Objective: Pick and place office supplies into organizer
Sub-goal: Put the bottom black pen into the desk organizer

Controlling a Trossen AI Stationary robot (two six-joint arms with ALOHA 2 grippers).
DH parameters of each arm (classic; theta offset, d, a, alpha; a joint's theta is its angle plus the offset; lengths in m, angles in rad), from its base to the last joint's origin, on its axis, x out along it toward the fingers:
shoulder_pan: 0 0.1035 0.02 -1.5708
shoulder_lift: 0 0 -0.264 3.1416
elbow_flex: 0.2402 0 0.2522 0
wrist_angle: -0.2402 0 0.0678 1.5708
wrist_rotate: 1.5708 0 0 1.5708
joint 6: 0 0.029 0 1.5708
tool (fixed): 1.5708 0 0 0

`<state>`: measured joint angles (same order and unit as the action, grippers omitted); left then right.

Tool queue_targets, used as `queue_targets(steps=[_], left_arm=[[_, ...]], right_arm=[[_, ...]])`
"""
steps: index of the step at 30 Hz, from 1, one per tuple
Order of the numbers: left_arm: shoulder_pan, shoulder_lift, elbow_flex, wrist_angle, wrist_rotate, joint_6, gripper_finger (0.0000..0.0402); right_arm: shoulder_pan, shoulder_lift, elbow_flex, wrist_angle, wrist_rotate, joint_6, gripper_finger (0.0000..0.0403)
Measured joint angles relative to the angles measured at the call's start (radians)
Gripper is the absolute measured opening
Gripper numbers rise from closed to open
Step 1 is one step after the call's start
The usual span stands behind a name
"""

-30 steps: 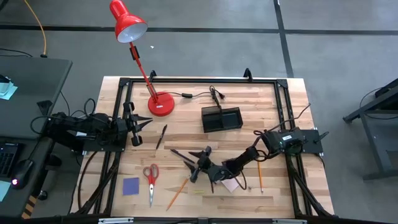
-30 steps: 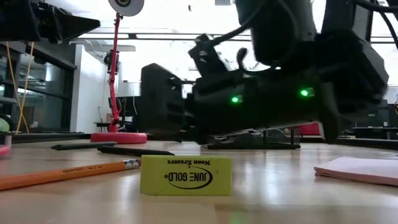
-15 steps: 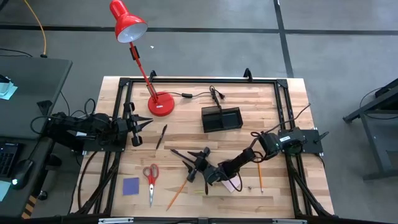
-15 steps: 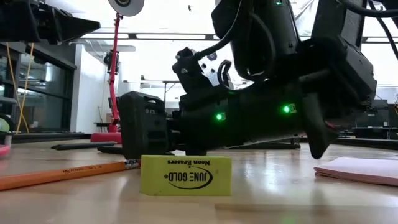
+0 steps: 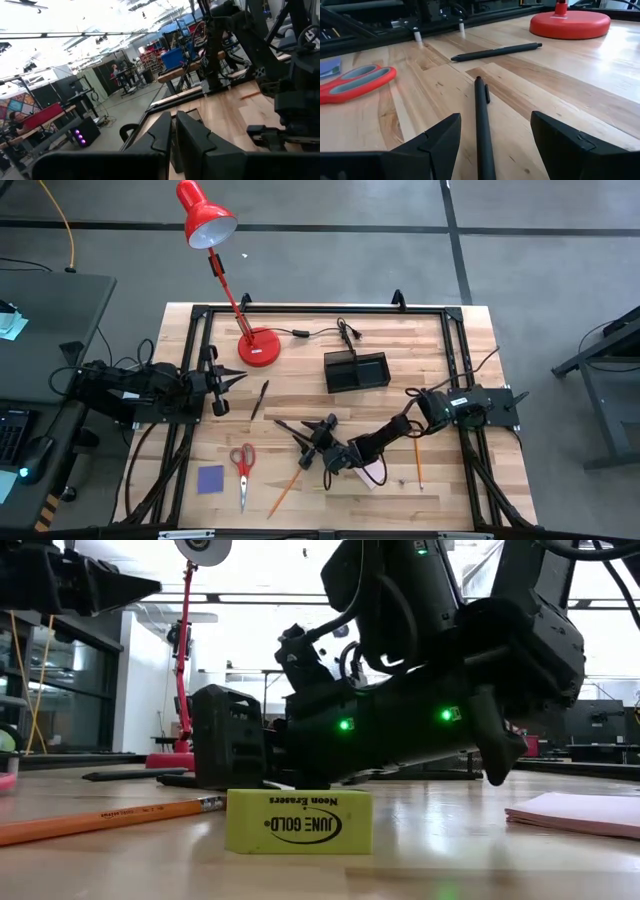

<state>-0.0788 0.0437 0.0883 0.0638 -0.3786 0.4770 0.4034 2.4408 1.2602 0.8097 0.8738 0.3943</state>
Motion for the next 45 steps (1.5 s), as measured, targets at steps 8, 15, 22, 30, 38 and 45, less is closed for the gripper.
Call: queue_targets(steps=[8, 15, 22, 30, 38, 45], left_arm=[[0.000, 0.000, 0.000, -0.014, 0.000, -0.008, 0.0019], [0.000, 0.000, 0.000, -0.015, 0.000, -0.011, 0.0019], [0.000, 0.000, 0.000, -0.015, 0.000, -0.011, 0.0019], [0.000, 0.000, 0.000, -0.016, 0.002, -0.012, 0.0019], [0.000, 0.000, 0.000, -0.025, 0.005, -0.011, 0.0019], [0.000, 0.000, 0.000, -0.043, 0.005, -0.011, 0.0019]], right_arm=[[0.000, -0.003, 0.000, -0.055, -0.011, 0.034, 0.0236], [-0.002, -0.003, 0.000, -0.128, -0.030, 0.068, 0.0236], [-0.005, -0.003, 0.062, -0.307, -0.029, 0.108, 0.0236], [-0.005, 0.000, 0.068, -0.328, -0.026, 0.116, 0.0236], [-0.009, 0.006, 0.068, -0.308, -0.059, 0.085, 0.0160], [-0.018, 0.006, 0.068, -0.301, -0.101, 0.056, 0.0024]])
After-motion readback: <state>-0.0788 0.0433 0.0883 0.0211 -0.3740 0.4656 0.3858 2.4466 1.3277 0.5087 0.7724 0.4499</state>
